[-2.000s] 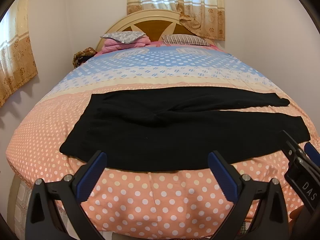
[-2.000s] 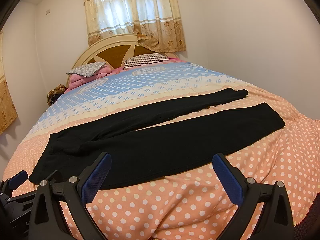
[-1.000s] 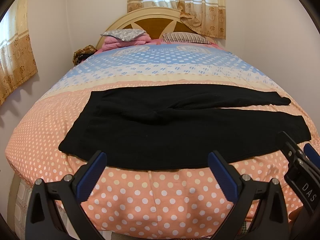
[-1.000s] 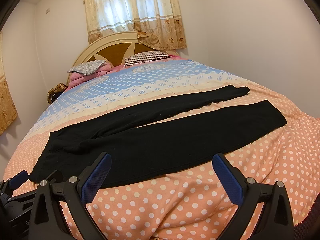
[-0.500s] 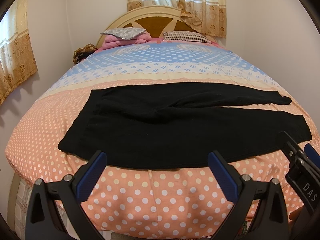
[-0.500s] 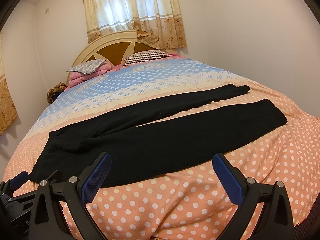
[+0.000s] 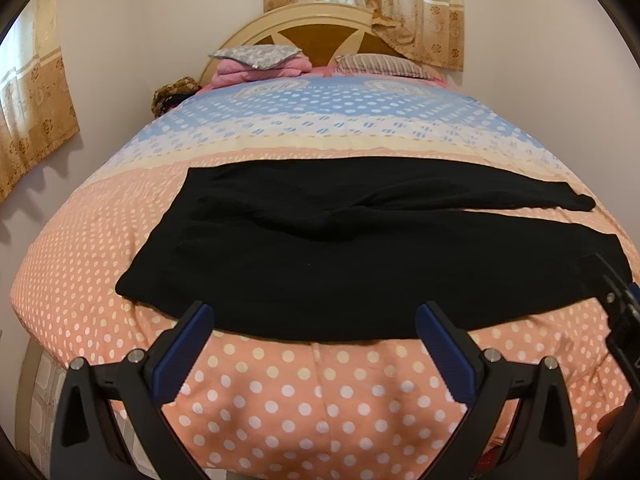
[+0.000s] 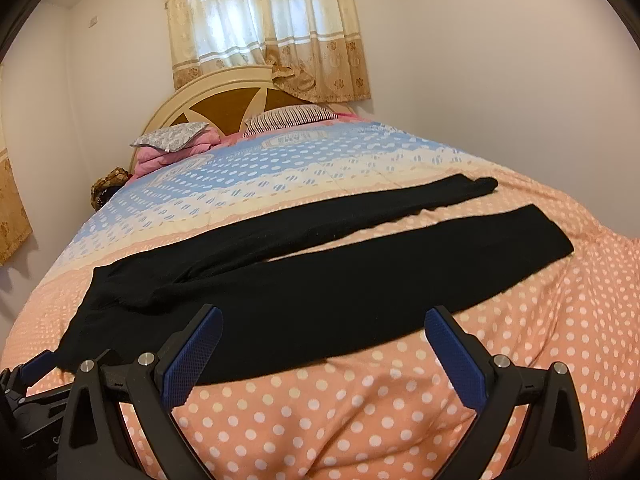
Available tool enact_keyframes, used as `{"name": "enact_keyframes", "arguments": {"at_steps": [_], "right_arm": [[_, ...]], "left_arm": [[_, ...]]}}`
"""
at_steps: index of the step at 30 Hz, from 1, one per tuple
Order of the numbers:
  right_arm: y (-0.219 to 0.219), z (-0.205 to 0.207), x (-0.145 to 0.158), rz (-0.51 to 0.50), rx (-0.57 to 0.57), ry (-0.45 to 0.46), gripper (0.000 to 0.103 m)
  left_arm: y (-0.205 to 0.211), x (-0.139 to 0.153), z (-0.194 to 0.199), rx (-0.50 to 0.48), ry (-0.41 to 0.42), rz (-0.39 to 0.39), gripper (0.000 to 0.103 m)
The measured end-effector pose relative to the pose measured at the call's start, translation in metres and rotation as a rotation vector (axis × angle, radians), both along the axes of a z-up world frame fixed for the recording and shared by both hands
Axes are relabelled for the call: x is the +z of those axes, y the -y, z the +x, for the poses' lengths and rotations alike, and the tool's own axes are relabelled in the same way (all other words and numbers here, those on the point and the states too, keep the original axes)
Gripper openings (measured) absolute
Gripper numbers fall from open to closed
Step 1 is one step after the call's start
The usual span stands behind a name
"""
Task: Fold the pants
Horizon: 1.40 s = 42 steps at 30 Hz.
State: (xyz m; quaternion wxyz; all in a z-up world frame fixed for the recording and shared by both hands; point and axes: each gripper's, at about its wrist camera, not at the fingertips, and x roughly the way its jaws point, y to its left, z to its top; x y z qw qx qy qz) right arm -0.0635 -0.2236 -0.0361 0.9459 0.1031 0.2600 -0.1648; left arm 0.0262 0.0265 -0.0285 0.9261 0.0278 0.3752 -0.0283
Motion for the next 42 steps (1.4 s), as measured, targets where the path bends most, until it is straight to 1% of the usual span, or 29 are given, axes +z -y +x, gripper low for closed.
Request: {"name": "enact_keyframes", "arguments": {"at_steps": [4,9,13,16,18,19,21,22,24,26,27,29,31,32,34,36,37,38,39,40,42], "right_arm": [[-0.002,0.011,-0.003,-0.014,0.015,-0.01,0.102],[-0.003,0.033,-0.013,-0.019,0.034,-0.051,0.102],[-0.002,0.051,-0.017,-0.018,0.048,-0.071,0.102],[-0.005,0.067,-0.018,-0.039,0.075,-0.075,0.102],[-0.008,0.077,-0.02,-0.061,0.101,-0.081,0.102],[-0.011,0.081,-0.021,-0.07,0.112,-0.084,0.102],[-0.016,0.091,-0.023,-0.08,0.138,-0.095,0.102],[-0.017,0.097,-0.025,-0.078,0.15,-0.103,0.102],[-0.019,0.107,-0.027,-0.071,0.168,-0.112,0.102],[-0.02,0.116,-0.028,-0.067,0.18,-0.116,0.102],[-0.021,0.121,-0.029,-0.064,0.186,-0.119,0.102],[-0.02,0.132,-0.031,-0.053,0.194,-0.13,0.102],[-0.019,0.138,-0.033,-0.042,0.199,-0.139,0.102],[-0.018,0.142,-0.035,-0.039,0.2,-0.146,0.102],[-0.019,0.147,-0.038,-0.041,0.199,-0.16,0.102],[-0.019,0.153,-0.042,-0.04,0.201,-0.178,0.102],[-0.019,0.156,-0.044,-0.038,0.202,-0.186,0.102],[-0.018,0.16,-0.046,-0.036,0.202,-0.195,0.102],[-0.018,0.162,-0.047,-0.034,0.203,-0.203,0.102],[-0.017,0.164,-0.049,-0.031,0.206,-0.209,0.102],[-0.016,0.168,-0.052,-0.023,0.224,-0.223,0.102]], "left_arm": [[-0.011,-0.006,0.014,0.027,-0.013,0.007,0.103],[-0.023,-0.013,0.034,0.061,-0.04,0.02,0.103],[-0.036,-0.017,0.053,0.085,-0.046,0.048,0.103],[-0.06,-0.019,0.072,0.111,-0.06,0.067,0.103],[-0.087,-0.02,0.094,0.124,-0.091,0.042,0.103],[-0.099,-0.018,0.104,0.119,-0.102,0.012,0.103],[-0.122,-0.015,0.126,0.097,-0.105,-0.048,0.103],[-0.128,-0.014,0.134,0.098,-0.104,-0.062,0.103],[-0.149,-0.016,0.162,0.08,-0.095,-0.109,0.103],[-0.159,-0.021,0.185,0.073,-0.103,-0.127,0.103],[-0.164,-0.026,0.205,0.071,-0.128,-0.131,0.102],[-0.167,-0.035,0.228,0.08,-0.167,-0.129,0.097],[-0.172,-0.044,0.252,0.081,-0.2,-0.135,0.083],[-0.173,-0.048,0.26,0.08,-0.214,-0.143,0.079],[-0.173,-0.055,0.272,0.068,-0.228,-0.15,0.07],[-0.169,-0.062,0.281,0.057,-0.238,-0.135,0.065],[-0.171,-0.065,0.285,0.055,-0.245,-0.134,0.06],[-0.172,-0.068,0.289,0.051,-0.255,-0.136,0.059],[-0.173,-0.07,0.291,0.043,-0.247,-0.15,0.056],[-0.173,-0.069,0.29,0.034,-0.226,-0.166,0.047],[-0.177,-0.068,0.291,0.024,-0.216,-0.194,0.034]]}}
